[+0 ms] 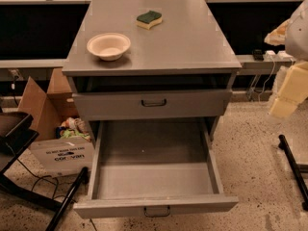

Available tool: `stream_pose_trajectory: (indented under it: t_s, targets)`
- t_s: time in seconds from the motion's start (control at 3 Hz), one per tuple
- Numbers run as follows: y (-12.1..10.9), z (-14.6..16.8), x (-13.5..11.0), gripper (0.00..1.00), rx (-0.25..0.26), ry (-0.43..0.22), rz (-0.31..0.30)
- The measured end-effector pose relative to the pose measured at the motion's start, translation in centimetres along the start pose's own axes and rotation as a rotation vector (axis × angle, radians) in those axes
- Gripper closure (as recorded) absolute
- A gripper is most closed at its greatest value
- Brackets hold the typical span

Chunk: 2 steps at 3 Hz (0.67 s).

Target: Close middle drawer

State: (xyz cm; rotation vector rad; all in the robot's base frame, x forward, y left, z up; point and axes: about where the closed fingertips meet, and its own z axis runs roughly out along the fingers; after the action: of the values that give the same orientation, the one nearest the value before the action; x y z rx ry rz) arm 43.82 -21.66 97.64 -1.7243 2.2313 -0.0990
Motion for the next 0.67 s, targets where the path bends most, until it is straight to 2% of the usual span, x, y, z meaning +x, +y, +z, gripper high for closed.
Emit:
stream_pose_trajectory:
  t_s: [0.33, 0.67]
  targets:
    - [0.0, 0.0, 0.0, 0.00, 0.000, 0.000, 0.000]
    - [1.2, 2.3, 0.2, 0.00, -0.024, 0.022, 0.020]
